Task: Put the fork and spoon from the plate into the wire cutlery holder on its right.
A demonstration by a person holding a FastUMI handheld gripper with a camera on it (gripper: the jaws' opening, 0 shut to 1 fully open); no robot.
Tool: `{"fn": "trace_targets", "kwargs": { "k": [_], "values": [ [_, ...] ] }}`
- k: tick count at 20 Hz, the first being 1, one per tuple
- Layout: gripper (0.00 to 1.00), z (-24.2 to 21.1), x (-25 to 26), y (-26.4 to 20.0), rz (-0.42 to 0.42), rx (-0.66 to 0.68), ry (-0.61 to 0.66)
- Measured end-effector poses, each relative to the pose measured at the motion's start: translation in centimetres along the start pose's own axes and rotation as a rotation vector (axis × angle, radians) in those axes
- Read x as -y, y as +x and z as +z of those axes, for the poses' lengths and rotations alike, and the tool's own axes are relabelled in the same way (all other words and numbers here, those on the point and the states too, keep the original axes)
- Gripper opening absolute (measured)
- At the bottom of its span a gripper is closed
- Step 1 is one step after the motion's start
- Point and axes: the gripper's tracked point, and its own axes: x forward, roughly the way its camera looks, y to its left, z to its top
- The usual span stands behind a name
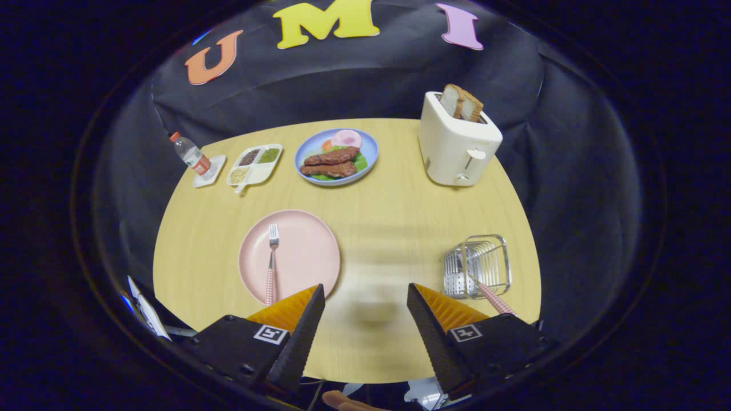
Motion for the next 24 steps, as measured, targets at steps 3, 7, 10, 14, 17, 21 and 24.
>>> {"fn": "trace_targets", "kwargs": {
  "k": [3, 7, 10, 14, 17, 21, 24],
  "values": [
    [0.91, -1.3, -3.6, 1.4, 0.041, 0.006, -0.014],
    [0.90, -2.8, -7.4, 5.0, 0.040, 0.029, -0.038],
    [0.90, -3.5, -10.0, 7.7, 0.020, 0.058, -0.089],
    [0.88, -4.0, -12.6, 11.0, 0.016, 0.045, -0.071],
    [0.71, -3.8, -13.6, 12.5, 0.007, 0.023, -0.074],
    [0.48, -4.0, -14.2, 14.0, -0.009, -0.013, -0.084],
    [0.40, -4.4, -14.6, 14.5, 0.000, -0.039, -0.073]
  ]
}}
